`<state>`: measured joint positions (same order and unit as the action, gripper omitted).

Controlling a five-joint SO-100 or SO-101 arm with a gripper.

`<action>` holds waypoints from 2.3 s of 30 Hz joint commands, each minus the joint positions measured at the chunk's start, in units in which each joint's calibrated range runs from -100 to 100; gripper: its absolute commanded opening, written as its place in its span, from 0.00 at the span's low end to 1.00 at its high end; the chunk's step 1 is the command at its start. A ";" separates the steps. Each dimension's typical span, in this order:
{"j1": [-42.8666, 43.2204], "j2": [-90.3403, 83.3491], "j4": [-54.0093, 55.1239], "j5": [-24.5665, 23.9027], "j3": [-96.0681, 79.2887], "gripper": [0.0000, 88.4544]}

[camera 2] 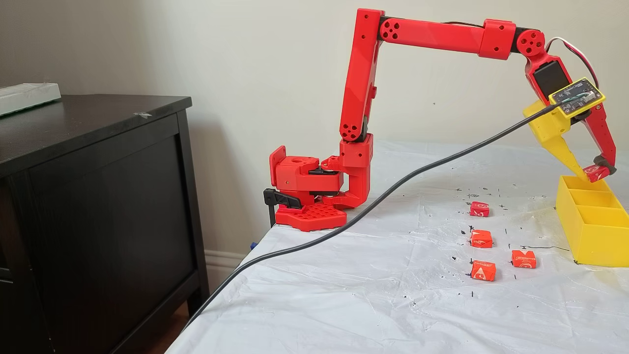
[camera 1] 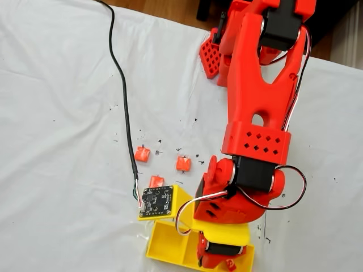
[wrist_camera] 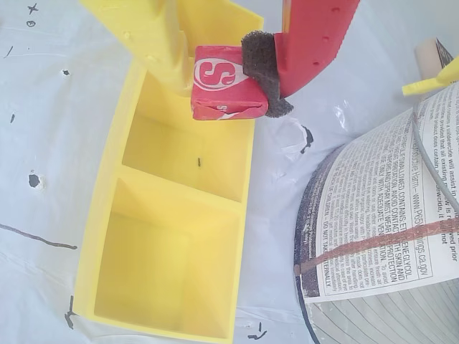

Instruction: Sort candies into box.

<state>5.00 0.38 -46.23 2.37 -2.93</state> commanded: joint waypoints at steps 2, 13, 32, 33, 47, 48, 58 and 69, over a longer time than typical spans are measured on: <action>1.07 -1.31 0.59 0.63 1.25 0.01; 1.25 -0.04 1.33 0.63 1.16 0.27; 0.98 -2.84 -1.70 0.63 1.61 0.24; 0.80 -3.01 -2.44 0.29 2.16 0.16; 2.25 -15.31 -18.32 2.83 -6.49 0.02; 2.43 -16.92 -18.89 3.03 -8.58 0.02; 5.87 -22.86 -16.52 2.30 -25.79 0.15; 8.68 -21.84 -14.31 2.34 -31.98 0.38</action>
<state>12.88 -17.78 -61.07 4.66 -35.40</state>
